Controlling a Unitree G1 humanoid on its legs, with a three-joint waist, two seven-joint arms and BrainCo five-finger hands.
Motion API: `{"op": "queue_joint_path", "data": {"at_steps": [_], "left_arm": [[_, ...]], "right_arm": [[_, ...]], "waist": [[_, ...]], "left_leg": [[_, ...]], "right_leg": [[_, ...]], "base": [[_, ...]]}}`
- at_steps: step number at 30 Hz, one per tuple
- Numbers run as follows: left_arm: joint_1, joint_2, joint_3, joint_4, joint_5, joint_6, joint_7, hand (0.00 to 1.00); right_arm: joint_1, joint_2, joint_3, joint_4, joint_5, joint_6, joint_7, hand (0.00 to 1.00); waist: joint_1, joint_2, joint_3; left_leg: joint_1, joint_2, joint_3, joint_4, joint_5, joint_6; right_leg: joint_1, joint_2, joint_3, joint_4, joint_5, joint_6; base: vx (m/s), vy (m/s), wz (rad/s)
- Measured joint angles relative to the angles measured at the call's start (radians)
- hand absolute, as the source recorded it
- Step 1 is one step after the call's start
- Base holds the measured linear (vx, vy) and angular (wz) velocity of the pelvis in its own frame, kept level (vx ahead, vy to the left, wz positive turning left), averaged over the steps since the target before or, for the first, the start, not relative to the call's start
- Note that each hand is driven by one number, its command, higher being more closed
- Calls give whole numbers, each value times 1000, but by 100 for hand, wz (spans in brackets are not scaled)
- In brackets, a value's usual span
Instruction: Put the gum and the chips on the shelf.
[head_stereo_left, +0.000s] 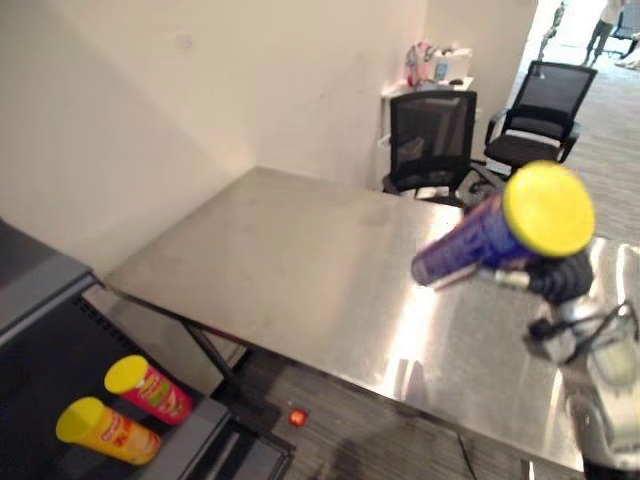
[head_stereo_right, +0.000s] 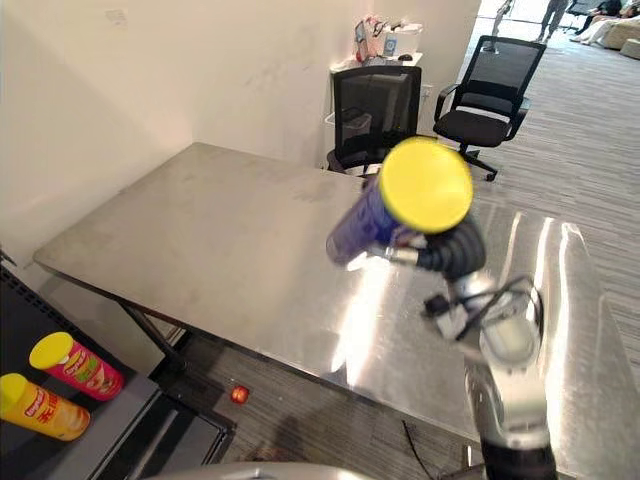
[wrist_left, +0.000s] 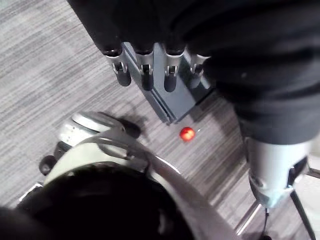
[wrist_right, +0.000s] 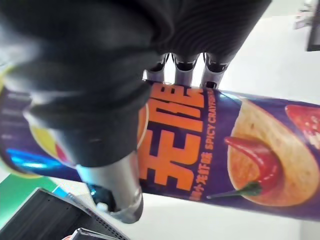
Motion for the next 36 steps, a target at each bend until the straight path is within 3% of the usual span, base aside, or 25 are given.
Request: {"op": "queue_joint_path", "data": {"at_steps": [4, 12, 20, 26, 27, 29, 30, 31, 32, 33, 34, 36], "left_arm": [[-8, -6, 9, -1, 0, -2, -2, 0], [5, -21, 49, 0, 0, -9, -3, 0], [20, -34, 91, 0, 1, -9, -17, 0], [27, -37, 116, -3, 18, -9, -38, 0], [22, -35, 117, -10, 21, -11, -40, 0], [-3, -35, 119, -23, 21, -13, -39, 0], [-23, -33, 129, -16, 21, -11, -36, 0], [-30, -33, 143, 1, 18, -7, -29, 0], [-29, -33, 150, 2, 17, -6, -28, 0], [-27, -33, 162, 2, 17, -5, -27, 0], [-9, -34, 163, 3, -7, -1, -27, 0], [4, -34, 162, 2, -52, 0, -31, 0]], "right_arm": [[188, 96, 17, -10, 21, 36, 44, 100], [363, 170, 31, -54, 29, 64, 80, 100], [461, 170, -65, -99, -9, 76, 107, 100], [411, 124, -42, -127, -8, 74, 110, 100], [381, 95, -20, -127, -6, 70, 109, 100], [314, 53, 19, -127, 10, 61, 109, 100], [287, 36, 43, -128, 26, 59, 107, 100], [281, 33, 59, -125, 41, 59, 107, 100], [273, 34, 70, -119, 41, 57, 105, 100], [253, 37, 97, -96, 41, 57, 94, 100], [251, 42, 123, -63, 41, 61, 88, 100], [275, 54, 142, -36, 41, 62, 87, 100]], "waist": [[-3, 4, -2], [-20, 6, -2], [-29, 14, -1], [-22, 15, 6], [-21, 15, 21], [-15, 27, 111], [0, 31, 179], [2, 18, 220], [-2, 10, 240], [1, 11, 270], [-1, 2, 275], [-5, 3, 274]], "left_leg": [[22, -3, 2, 0, -7, -7], [52, -6, 4, 0, -12, -2], [77, -28, -30, 0, -10, -3], [26, -45, -112, 14, 9, -23], [-42, -50, -153, 68, 15, -29], [-97, -59, -208, 135, 7, -30], [-115, -49, -173, 152, -9, -16], [-146, -14, -54, 193, -39, 43], [-169, 11, 22, 238, -52, 57], [-193, 49, 158, 369, -86, 68], [-206, 92, 222, 505, -120, 75], [-182, 140, 262, 655, -183, 78]], "right_leg": [[17, -4, 3, 2, 2, 3], [38, -11, 5, 22, -4, 8], [54, -43, -26, 94, -47, 22], [7, -66, -96, 191, -95, 22], [-30, -71, -127, 223, -103, 8], [-48, -83, -189, 275, -126, -7], [-47, -96, -234, 299, -135, -21], [-56, -117, -294, 304, -135, -40], [-58, -137, -323, 317, -139, -54], [-62, -174, -358, 345, -149, -68], [-65, -195, -391, 352, -160, -67], [-67, -227, -437, 351, -159, -52]], "base": [[-11, 12, -2], [-4, 5, -1], [8, 18, 11], [-20, -24, 41], [-100, -85, 97], [-169, -69, 103], [-247, -66, 112], [-247, -48, 120], [-213, -43, 122], [-185, -35, 109], [-163, -39, 98], [-119, -25, 91]]}}
